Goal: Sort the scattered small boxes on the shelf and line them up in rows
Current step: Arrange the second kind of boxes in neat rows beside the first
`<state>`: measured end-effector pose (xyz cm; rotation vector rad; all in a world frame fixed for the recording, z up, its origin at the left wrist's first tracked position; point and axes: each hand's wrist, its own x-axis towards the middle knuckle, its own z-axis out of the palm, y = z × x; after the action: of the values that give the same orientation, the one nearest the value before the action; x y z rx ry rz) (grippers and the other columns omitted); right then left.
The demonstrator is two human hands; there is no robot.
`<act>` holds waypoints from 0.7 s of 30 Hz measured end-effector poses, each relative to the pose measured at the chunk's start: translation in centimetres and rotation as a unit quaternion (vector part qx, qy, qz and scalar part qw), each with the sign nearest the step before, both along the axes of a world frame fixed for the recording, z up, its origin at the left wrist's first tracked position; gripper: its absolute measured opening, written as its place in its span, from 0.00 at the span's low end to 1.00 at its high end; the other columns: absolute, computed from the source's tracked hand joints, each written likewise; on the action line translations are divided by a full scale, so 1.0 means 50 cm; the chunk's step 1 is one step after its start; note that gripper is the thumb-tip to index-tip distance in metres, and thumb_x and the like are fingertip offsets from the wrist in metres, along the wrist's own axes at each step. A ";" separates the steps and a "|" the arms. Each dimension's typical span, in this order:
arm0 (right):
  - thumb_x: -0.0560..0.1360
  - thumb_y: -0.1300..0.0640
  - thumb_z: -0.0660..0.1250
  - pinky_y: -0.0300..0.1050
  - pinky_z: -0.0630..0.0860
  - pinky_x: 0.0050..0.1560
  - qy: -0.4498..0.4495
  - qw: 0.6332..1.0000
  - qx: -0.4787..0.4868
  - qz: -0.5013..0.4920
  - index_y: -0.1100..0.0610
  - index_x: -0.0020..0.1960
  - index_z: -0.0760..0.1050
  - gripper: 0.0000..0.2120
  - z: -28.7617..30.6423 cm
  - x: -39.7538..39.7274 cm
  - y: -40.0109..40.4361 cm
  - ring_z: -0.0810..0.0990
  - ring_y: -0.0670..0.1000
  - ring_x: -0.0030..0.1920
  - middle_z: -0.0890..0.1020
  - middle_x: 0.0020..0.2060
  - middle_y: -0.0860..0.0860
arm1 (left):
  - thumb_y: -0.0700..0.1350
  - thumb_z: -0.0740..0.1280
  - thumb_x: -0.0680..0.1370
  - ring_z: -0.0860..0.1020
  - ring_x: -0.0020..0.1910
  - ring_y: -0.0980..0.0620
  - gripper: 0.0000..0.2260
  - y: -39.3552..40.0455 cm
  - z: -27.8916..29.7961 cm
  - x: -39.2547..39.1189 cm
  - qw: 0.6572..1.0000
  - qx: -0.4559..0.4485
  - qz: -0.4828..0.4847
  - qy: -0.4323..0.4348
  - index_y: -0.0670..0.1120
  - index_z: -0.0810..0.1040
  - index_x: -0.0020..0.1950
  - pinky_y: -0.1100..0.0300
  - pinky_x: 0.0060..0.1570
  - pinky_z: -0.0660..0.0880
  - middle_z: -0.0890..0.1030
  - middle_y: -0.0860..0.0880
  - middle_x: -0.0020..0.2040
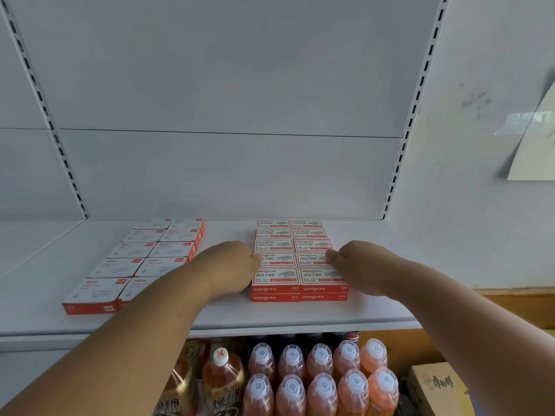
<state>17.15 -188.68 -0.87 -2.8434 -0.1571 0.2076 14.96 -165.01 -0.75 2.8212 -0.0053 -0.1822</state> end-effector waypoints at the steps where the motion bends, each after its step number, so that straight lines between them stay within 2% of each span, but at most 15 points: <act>1: 0.82 0.39 0.49 0.48 0.78 0.49 0.006 1.000 0.008 -0.004 0.58 0.48 0.78 0.27 0.002 0.002 -0.002 0.81 0.52 0.45 0.83 0.44 0.53 | 0.55 0.53 0.84 0.79 0.47 0.52 0.20 0.001 0.004 0.000 1.000 0.001 0.000 -0.001 0.46 0.80 0.56 0.59 0.46 0.74 0.82 0.49 0.52; 3: 0.81 0.38 0.48 0.49 0.78 0.52 0.014 1.000 0.022 -0.016 0.58 0.51 0.79 0.29 0.007 0.006 -0.003 0.81 0.53 0.46 0.83 0.45 0.53 | 0.55 0.53 0.84 0.79 0.51 0.49 0.21 0.002 0.010 0.001 1.000 0.004 0.003 -0.007 0.46 0.81 0.58 0.57 0.53 0.75 0.82 0.48 0.55; 6: 0.81 0.37 0.46 0.50 0.78 0.54 0.007 1.000 -0.010 -0.012 0.57 0.52 0.78 0.30 0.010 0.010 0.004 0.81 0.53 0.48 0.83 0.46 0.53 | 0.56 0.53 0.84 0.80 0.50 0.49 0.21 -0.005 0.010 0.002 1.000 0.004 0.002 0.001 0.45 0.81 0.57 0.56 0.55 0.75 0.83 0.48 0.53; 9: 0.82 0.38 0.45 0.47 0.77 0.47 -0.006 0.999 -0.051 -0.003 0.55 0.44 0.75 0.28 0.002 0.011 0.013 0.80 0.51 0.43 0.81 0.40 0.51 | 0.56 0.52 0.84 0.80 0.49 0.50 0.20 -0.011 0.006 0.003 1.000 0.012 0.000 0.002 0.45 0.80 0.56 0.55 0.54 0.77 0.83 0.47 0.51; 13: 0.82 0.39 0.45 0.46 0.76 0.44 -0.010 0.998 -0.055 0.009 0.55 0.42 0.72 0.26 0.002 0.009 0.013 0.79 0.51 0.42 0.80 0.40 0.51 | 0.56 0.52 0.84 0.79 0.52 0.49 0.21 -0.008 0.010 0.007 1.000 0.008 -0.003 0.011 0.46 0.80 0.59 0.55 0.57 0.75 0.82 0.47 0.55; 17: 0.81 0.37 0.45 0.47 0.77 0.48 -0.001 1.000 -0.020 -0.004 0.57 0.49 0.77 0.30 0.007 0.017 0.008 0.80 0.51 0.44 0.82 0.43 0.52 | 0.59 0.49 0.84 0.78 0.50 0.50 0.24 -0.010 0.013 0.012 1.000 0.028 -0.002 -0.003 0.46 0.80 0.58 0.57 0.51 0.73 0.82 0.48 0.54; 21: 0.80 0.35 0.44 0.47 0.79 0.48 -0.036 0.998 -0.044 -0.014 0.54 0.45 0.77 0.31 -0.005 0.013 0.006 0.80 0.49 0.41 0.82 0.39 0.50 | 0.61 0.49 0.83 0.79 0.45 0.53 0.25 -0.009 0.004 0.012 0.999 0.044 0.001 -0.017 0.47 0.80 0.53 0.57 0.47 0.75 0.82 0.50 0.47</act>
<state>17.78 -188.40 -1.12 -2.9399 -0.1259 0.1090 15.58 -165.46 -0.54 2.9112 -0.0033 -0.1368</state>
